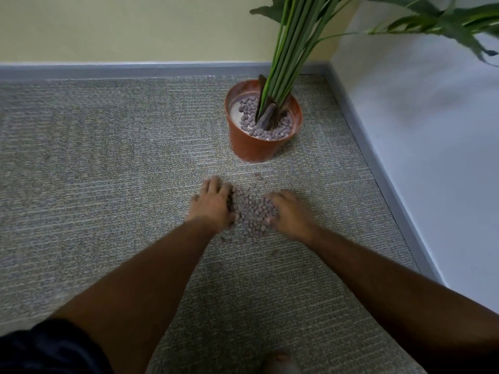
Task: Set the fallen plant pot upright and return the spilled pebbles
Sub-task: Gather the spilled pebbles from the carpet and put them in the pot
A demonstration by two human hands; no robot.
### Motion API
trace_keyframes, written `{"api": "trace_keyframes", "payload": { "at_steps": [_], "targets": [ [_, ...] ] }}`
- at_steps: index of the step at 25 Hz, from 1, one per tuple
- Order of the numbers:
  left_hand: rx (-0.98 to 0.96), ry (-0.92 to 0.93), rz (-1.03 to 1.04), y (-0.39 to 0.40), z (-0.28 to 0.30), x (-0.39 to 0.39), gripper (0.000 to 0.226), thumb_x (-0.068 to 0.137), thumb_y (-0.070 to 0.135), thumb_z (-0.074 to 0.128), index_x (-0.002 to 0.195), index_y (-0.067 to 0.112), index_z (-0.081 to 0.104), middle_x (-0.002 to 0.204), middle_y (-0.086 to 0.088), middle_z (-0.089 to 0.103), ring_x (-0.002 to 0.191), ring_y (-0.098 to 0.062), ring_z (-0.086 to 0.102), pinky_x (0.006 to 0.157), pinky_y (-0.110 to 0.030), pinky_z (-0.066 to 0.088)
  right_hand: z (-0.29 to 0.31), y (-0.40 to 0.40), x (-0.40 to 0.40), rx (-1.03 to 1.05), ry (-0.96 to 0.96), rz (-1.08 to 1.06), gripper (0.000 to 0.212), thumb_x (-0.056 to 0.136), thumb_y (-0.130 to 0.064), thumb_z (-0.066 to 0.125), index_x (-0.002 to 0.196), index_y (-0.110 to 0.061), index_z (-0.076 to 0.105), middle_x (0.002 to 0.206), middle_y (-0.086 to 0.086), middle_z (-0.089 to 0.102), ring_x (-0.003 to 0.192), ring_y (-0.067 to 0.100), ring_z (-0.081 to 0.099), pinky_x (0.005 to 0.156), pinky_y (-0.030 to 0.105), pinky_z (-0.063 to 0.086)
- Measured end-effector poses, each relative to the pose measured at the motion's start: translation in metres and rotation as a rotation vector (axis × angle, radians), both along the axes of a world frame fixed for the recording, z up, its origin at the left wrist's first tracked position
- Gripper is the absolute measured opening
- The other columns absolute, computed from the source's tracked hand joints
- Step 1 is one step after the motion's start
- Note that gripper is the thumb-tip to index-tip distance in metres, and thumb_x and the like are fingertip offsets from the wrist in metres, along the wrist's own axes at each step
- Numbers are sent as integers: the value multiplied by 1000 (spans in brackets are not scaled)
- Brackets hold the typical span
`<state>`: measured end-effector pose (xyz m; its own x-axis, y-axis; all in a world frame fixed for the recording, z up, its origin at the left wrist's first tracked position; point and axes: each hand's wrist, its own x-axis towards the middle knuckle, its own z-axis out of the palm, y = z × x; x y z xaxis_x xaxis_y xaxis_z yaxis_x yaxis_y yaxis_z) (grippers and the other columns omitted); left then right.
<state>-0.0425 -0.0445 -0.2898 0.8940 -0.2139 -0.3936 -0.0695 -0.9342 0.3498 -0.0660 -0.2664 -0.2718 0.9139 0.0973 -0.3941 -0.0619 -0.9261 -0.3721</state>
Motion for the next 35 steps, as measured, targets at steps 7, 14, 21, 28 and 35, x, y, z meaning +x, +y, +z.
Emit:
{"api": "trace_keyframes", "payload": {
  "at_steps": [7, 14, 21, 28, 35],
  "targets": [
    [-17, 59, -102, -8, -27, -14, 100, 93, 41, 67, 163, 19, 0, 171, -10, -12, 158, -33, -6, 127, -52, 19, -29, 11, -6, -57, 132, -40, 97, 82, -58, 70, 158, -33, 14, 167, 13, 3, 153, 38, 5, 121, 52, 25],
    [-6, -22, -120, -18, -23, -33, 72, 105, 21, 49, 164, 20, 8, 171, -11, -6, 158, -35, -6, 127, -47, 20, -40, 34, -17, -65, -107, 39, 73, 91, -34, 68, 155, -27, 33, 167, 8, 14, 148, 36, 20, 118, 41, 30],
    [18, -185, -116, -25, -17, -47, 62, 105, 10, 49, 161, 17, 23, 163, -15, 22, 147, -31, 28, 118, -39, 38, -43, 41, -24, -24, -264, 163, 56, 94, -14, 62, 148, -13, 47, 157, 10, 39, 141, 32, 35, 119, 36, 27],
    [-61, -248, -35, -27, -16, -53, 57, 99, 5, 57, 153, 14, 39, 143, -9, 45, 129, -22, 43, 108, -32, 46, -38, 47, -32, 34, -265, 154, 43, 98, -3, 51, 139, -15, 57, 152, 11, 45, 136, 28, 46, 119, 38, 36],
    [-166, -242, 24, -25, -9, -51, 43, 97, 0, 59, 138, 14, 59, 130, -5, 59, 118, -19, 53, 103, -31, 48, -32, 50, -23, 152, -279, 77, 24, 89, 5, 54, 99, -8, 73, 108, 9, 63, 98, 22, 60, 95, 36, 52]
  ]
}}
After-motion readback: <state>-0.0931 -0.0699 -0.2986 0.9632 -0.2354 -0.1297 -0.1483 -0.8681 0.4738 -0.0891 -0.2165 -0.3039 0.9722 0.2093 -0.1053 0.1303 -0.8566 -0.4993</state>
